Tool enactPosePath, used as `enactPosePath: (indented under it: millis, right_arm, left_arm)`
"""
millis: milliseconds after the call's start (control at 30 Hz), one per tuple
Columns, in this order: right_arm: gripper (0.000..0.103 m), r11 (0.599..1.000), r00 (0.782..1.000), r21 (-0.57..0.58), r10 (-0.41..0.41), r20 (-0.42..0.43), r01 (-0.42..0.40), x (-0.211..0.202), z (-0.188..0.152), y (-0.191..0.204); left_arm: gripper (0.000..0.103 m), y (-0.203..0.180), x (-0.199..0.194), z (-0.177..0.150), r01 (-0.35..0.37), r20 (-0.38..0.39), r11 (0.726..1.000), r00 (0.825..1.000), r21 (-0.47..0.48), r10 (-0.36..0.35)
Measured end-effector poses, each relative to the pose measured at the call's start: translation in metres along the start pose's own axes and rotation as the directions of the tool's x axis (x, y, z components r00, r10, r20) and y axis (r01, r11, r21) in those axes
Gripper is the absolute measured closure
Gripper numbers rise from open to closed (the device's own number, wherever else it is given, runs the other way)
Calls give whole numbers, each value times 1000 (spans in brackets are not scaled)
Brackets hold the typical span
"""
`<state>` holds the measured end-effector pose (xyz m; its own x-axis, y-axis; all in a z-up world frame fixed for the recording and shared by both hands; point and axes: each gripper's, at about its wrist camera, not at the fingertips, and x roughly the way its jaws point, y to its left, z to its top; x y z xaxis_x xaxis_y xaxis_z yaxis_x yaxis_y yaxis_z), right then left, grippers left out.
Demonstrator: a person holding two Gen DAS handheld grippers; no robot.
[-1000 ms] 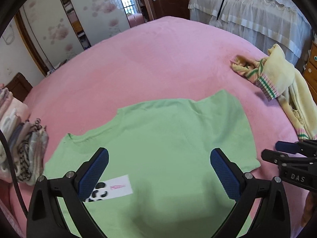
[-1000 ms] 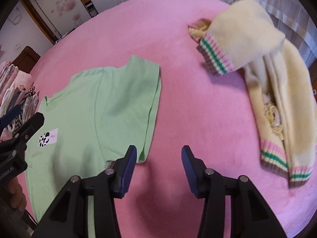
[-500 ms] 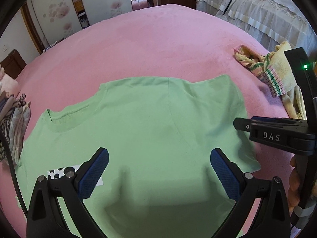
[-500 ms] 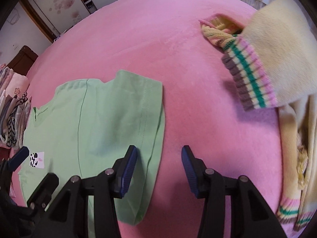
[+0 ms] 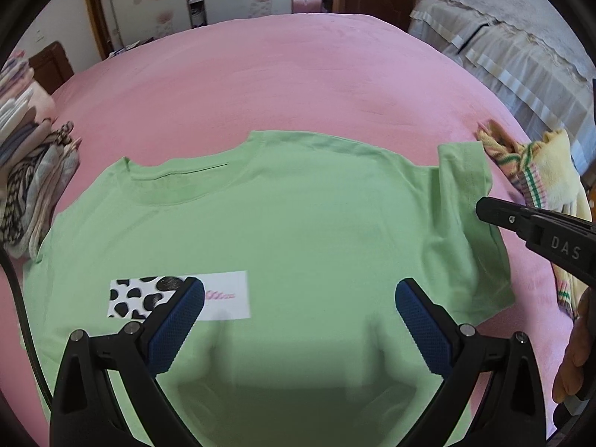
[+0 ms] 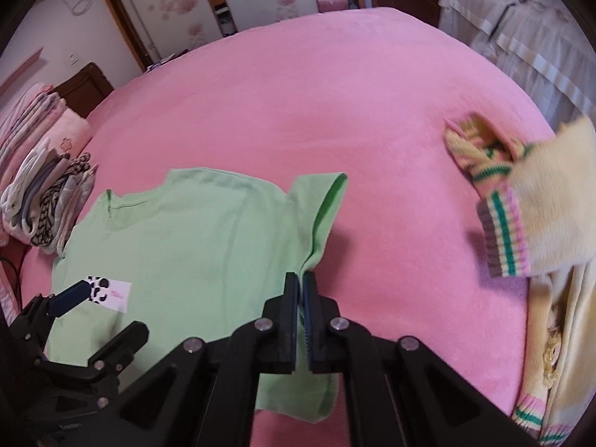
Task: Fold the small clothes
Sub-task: 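Fold the grasped side edge over toward the shirt's center with the right gripper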
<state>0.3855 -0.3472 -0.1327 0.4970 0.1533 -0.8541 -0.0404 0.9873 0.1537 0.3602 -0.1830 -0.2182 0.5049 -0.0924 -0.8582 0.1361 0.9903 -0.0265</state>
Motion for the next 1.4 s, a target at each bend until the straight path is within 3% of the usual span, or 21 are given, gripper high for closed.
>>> enactPosePath:
  millis: [367, 700, 733, 867, 900, 1067, 1233, 1400]
  right_arm:
    - [100, 990, 998, -127, 54, -43, -59, 5, 9, 86]
    - [97, 979, 988, -205, -22, -150, -9, 68, -10, 145]
    - [95, 980, 987, -198, -7, -163, -26, 70, -11, 146]
    - [65, 983, 988, -178, 7, -155, -35, 58, -12, 139]
    - [64, 985, 990, -171, 11, -142, -35, 51, -11, 135]
    - [64, 993, 995, -107, 45, -87, -55, 6, -12, 94]
    - [65, 995, 992, -65, 74, -100, -81, -8, -32, 56]
    - [92, 991, 985, -83, 95, -144, -108, 0, -58, 53]
  left_arm:
    - [1, 65, -18, -6, -34, 17, 991, 999, -131, 37]
    - [1, 110, -9, -26, -59, -36, 983, 998, -172, 53]
    - [1, 111, -9, -26, -59, -37, 984, 998, -169, 53]
    - [1, 110, -11, -22, -44, -27, 986, 999, -162, 40]
    - [1, 110, -11, -19, -40, -21, 987, 999, -155, 37]
    - [1, 96, -13, -1, -15, 9, 994, 1000, -105, 16]
    - [1, 68, -1, 22, 10, 14, 1000, 1000, -14, -10]
    - [2, 34, 21, 38, 37, -18, 997, 999, 62, -36]
